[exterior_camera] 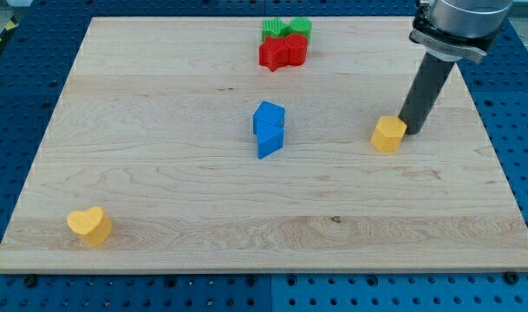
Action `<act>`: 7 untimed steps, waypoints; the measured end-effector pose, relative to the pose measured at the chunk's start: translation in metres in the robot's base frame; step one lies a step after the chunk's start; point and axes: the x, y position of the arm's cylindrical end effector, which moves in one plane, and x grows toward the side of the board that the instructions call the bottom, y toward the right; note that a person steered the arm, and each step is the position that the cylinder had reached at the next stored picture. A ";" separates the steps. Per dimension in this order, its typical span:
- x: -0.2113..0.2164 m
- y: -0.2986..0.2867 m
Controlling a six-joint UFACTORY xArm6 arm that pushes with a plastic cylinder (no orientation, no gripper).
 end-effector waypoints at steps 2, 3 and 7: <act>0.000 -0.053; 0.000 -0.055; 0.044 -0.007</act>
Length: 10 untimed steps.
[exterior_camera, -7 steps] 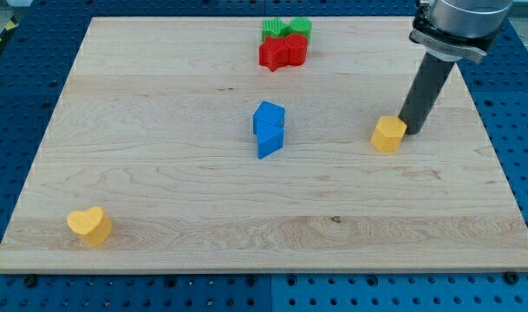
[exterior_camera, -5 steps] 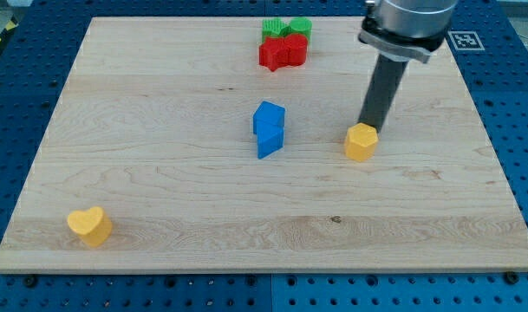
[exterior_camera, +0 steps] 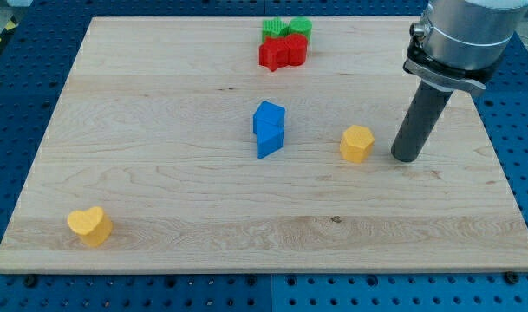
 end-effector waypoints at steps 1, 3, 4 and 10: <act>0.000 -0.026; -0.020 -0.060; -0.016 -0.035; -0.024 -0.057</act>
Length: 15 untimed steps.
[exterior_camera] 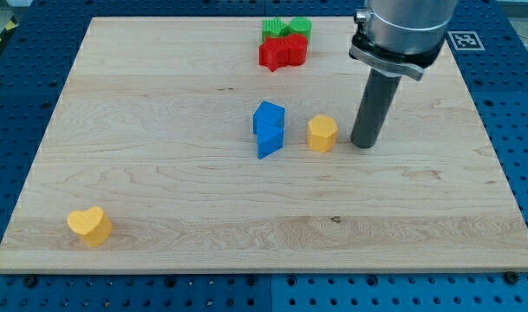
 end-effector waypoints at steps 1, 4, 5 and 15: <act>0.000 -0.023; -0.007 -0.046; 0.000 -0.011; 0.093 -0.033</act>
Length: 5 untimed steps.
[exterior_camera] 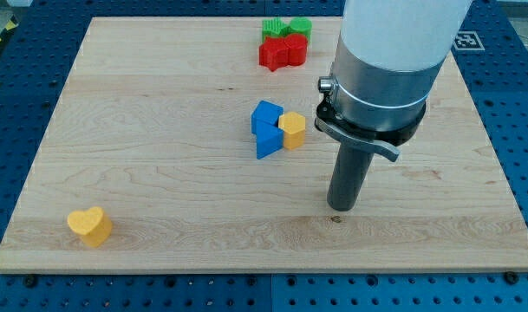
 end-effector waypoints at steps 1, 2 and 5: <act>0.000 0.000; 0.000 -0.006; 0.009 -0.024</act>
